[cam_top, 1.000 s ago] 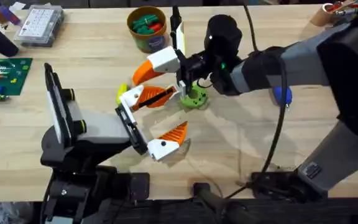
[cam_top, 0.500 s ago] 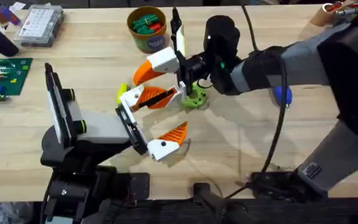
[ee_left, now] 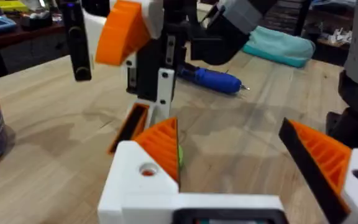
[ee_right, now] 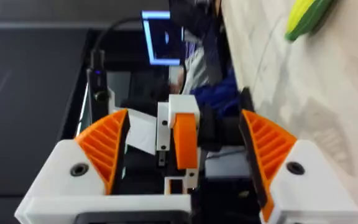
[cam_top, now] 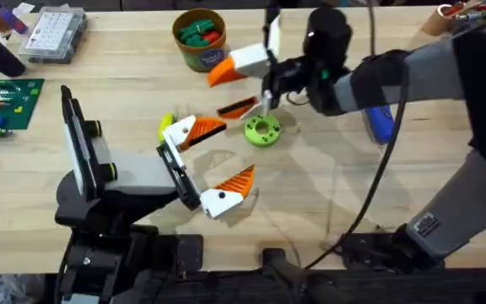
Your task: Pick up the gripper from the table and insert it into the empty holder that is missing its gripper. Then pick up a screw, insert it into the mounting hole, and use the screwdriver to tighten it. Finally, clean up the table by picking up the vegetable and placing it into the bucket.
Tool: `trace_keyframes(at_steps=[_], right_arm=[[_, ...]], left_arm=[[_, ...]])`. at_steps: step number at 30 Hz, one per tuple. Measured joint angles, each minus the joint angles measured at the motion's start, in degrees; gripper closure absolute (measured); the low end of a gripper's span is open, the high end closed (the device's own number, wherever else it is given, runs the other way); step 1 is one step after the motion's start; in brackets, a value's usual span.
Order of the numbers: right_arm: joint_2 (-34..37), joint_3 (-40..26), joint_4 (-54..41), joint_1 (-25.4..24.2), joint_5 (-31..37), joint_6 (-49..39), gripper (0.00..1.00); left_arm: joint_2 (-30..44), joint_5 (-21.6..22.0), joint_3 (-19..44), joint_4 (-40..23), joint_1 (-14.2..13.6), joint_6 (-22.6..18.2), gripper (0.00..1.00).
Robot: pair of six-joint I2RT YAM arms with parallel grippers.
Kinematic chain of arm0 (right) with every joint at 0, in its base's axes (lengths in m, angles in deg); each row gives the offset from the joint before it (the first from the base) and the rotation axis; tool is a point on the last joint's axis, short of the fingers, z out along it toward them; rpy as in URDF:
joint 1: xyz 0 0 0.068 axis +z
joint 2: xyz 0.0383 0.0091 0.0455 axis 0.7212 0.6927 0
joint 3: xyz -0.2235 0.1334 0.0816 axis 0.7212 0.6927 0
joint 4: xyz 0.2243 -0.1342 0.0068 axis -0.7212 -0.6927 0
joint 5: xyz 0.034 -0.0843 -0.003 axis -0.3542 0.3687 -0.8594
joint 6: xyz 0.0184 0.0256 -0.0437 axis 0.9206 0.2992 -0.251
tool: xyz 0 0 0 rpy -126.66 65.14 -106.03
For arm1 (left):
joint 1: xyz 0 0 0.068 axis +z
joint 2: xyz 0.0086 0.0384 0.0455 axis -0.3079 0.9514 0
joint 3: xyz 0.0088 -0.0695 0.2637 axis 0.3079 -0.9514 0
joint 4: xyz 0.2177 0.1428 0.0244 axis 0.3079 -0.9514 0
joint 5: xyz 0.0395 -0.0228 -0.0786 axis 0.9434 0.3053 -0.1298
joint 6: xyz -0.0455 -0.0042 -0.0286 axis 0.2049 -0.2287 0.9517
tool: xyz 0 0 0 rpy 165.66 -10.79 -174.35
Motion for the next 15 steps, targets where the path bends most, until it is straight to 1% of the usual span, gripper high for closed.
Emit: trace_keyframes(at_steps=[4,6,11,15], right_arm=[[-0.02,-0.44,-0.02,-4.8,0.21,-3.33,0.004],[0.0,-1.29,-1.16,-6.47,1.42,-6.06,0.004],[-0.02,-5.33,-5.29,-6.99,4.49,-13.66,0.005],[0.0,-10.46,-14.01,-7.18,8.81,-20.13,0.005]], left_arm=[[0.0,0.0,0.0,0.0,0.0,0.0,0.014],[-0.02,0.0,0.0,0.0,0.0,0.0,0.014],[0.0,-0.04,0.0,0.0,0.0,0.0,0.014],[0.0,-0.11,0.0,0.0,0.0,-0.02,0.014]])
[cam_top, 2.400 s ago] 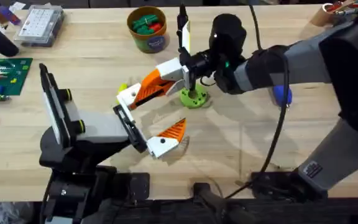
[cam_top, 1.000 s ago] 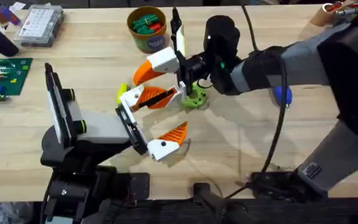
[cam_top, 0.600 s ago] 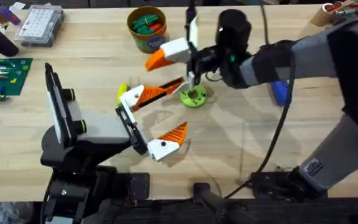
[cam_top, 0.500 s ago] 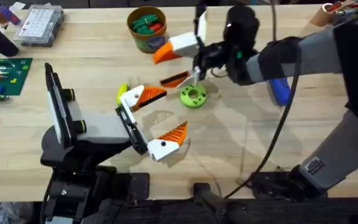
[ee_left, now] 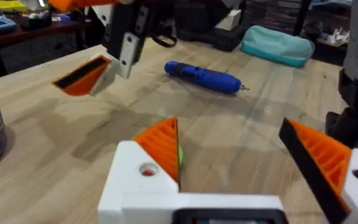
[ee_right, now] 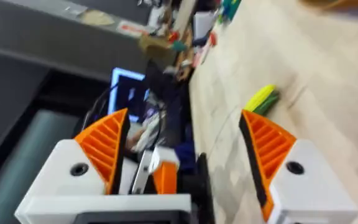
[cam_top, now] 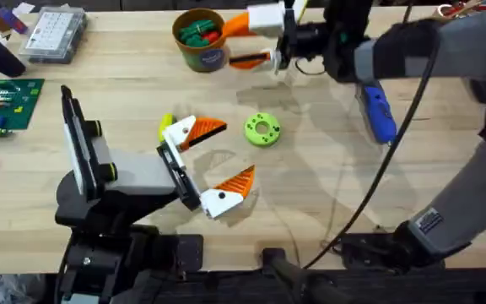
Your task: Pick up the gripper from the table and insert it into the empty holder that is missing its gripper. Then pick up a screw, insert it into the mounting hole, and use the screwdriver to tighten it. Finally, clean up the table by picking up the vegetable and placing it into the bucket.
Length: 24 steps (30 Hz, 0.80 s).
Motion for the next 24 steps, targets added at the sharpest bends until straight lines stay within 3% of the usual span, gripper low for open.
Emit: trace_keyframes(at_steps=[4,11,18,24], right_arm=[[-0.04,-5.19,-12.21,-1.01,5.0,-7.72,0.004],[-3.05,-9.9,-44.89,-5.11,15.95,-27.2,0.005],[-18.74,-10.64,-72.62,-5.63,29.14,-48.65,0.004],[-31.05,-11.22,-89.73,-3.64,39.19,-60.68,0.004]], left_arm=[[0.0,-0.03,0.0,0.0,0.0,0.02,0.014],[0.0,-0.03,0.0,0.0,0.0,0.02,0.014],[0.0,-0.05,0.0,0.0,0.0,0.02,0.015],[0.0,-0.04,0.0,0.0,0.0,0.02,0.015]])
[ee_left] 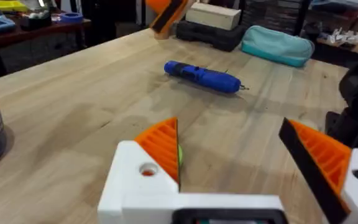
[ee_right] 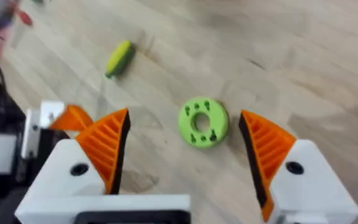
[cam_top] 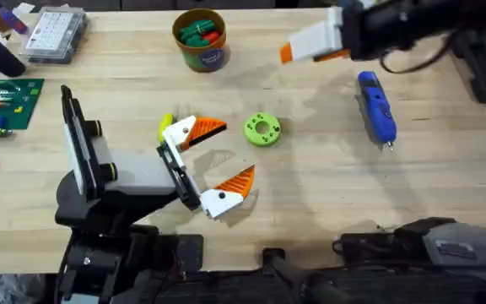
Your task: Pick up the gripper from the table and insert it into the empty holder that is missing its gripper. Then pick up a screw, insert it into the mounting hole, and use the screwdriver to tighten it. Finally, clean up the table by picking up the vegetable and placing it into the bucket.
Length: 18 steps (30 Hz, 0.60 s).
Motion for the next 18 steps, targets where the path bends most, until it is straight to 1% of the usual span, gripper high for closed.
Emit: trace_keyframes(at_steps=[4,10,14,18], right_arm=[[-4.19,-0.07,-9.08,2.74,8.35,-3.8,0.004],[-6.5,-0.07,-19.14,8.02,19.16,-5.89,0.004],[-6.54,0.12,-21.48,12.6,22.81,-6.58,0.004],[-6.51,0.98,-21.55,16.38,24.52,-6.87,0.004]], left_arm=[[0.0,0.01,0.0,0.0,0.0,0.0,0.015],[0.0,0.01,0.0,0.0,0.0,0.0,0.014],[0.0,0.02,0.0,-0.01,0.0,0.0,0.014],[0.0,0.02,0.0,-0.01,0.0,0.01,0.014]])
